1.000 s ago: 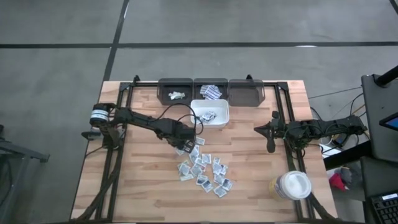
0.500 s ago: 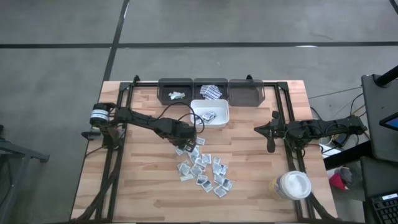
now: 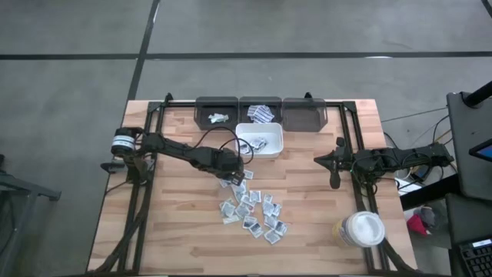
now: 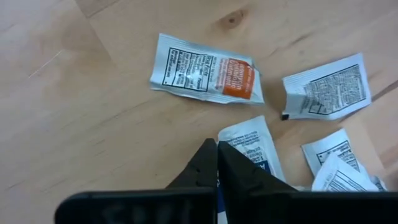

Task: Pick & Place First Aid Supplies
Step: Put the blue alcohol pad into the white bin

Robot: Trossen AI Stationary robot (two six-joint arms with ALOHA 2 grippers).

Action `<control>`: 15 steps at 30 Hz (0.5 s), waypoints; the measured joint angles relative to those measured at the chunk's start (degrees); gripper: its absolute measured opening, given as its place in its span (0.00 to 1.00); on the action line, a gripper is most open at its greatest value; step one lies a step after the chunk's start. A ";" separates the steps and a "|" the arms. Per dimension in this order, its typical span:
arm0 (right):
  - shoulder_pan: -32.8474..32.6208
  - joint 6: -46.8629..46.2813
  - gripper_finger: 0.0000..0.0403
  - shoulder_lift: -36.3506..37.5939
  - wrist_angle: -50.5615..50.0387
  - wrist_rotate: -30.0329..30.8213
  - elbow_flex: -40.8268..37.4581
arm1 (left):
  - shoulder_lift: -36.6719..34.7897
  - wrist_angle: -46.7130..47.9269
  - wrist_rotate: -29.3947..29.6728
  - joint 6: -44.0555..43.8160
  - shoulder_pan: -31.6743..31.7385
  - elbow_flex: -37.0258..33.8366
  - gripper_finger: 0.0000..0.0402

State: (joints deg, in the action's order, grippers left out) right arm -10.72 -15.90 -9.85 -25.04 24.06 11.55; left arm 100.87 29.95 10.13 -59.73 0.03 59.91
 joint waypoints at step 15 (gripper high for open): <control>-0.01 -0.20 0.04 -0.02 0.00 0.01 0.01 | -1.01 0.11 -8.11 14.41 -0.13 -0.19 0.00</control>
State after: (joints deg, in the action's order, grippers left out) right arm -10.73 -16.10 -9.87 -25.04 24.07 11.56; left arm 99.85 30.06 2.02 -45.31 -0.10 59.72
